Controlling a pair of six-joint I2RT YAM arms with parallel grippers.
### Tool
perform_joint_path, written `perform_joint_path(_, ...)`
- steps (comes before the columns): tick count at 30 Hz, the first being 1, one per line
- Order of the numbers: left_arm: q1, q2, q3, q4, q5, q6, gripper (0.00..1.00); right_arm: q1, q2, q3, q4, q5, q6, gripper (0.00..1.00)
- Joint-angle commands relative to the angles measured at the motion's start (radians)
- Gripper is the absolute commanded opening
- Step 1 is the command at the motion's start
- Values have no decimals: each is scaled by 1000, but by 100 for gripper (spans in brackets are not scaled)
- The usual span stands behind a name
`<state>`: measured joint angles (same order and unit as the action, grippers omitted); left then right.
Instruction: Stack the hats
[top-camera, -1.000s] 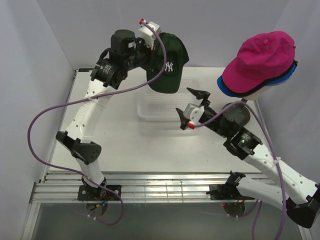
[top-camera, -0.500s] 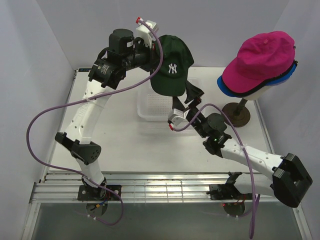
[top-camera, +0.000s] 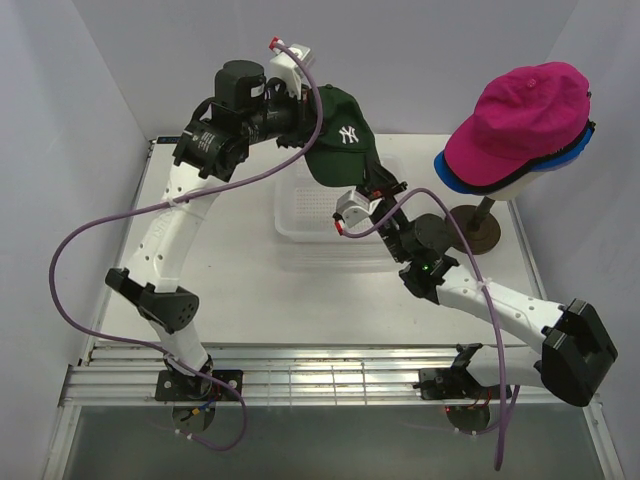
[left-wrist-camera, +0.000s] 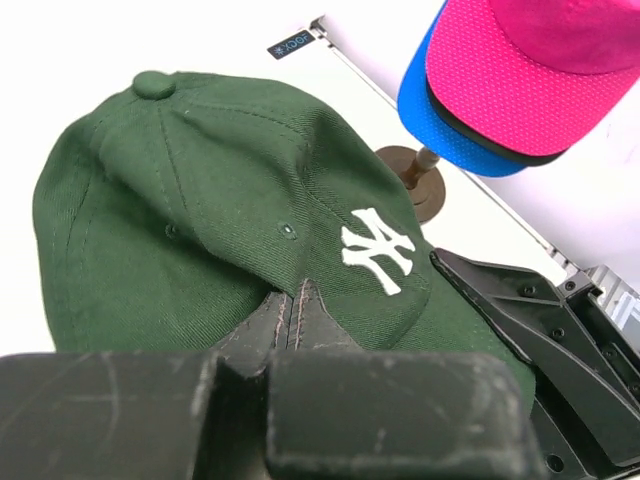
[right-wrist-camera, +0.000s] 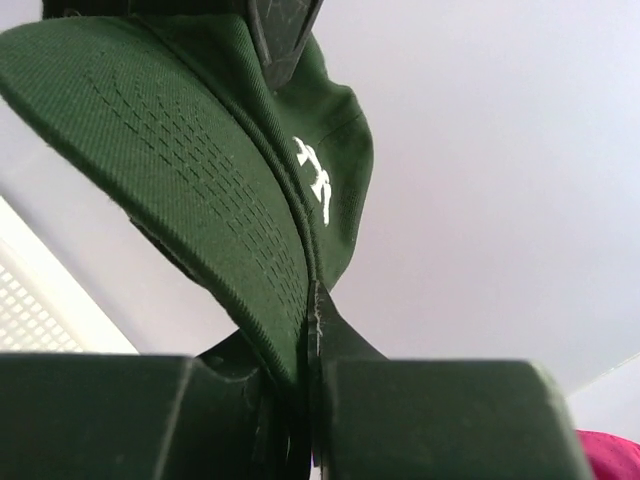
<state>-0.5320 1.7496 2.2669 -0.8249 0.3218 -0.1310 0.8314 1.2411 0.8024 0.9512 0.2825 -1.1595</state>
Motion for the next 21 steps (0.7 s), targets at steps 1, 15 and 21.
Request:
perform_joint_path(1, 3, -84, -27, -2, 7, 1, 0, 2, -70, 46, -50, 55, 53, 8)
perform_joint_path(15, 6, -205, 68, -77, -285, 333, 98, -77, 53, 667, -1408, -63, 662, 8)
perform_joint_path(21, 7, -242, 52, -127, -224, 451, 79, -104, 225, 905, -1580, -73, 756, 8)
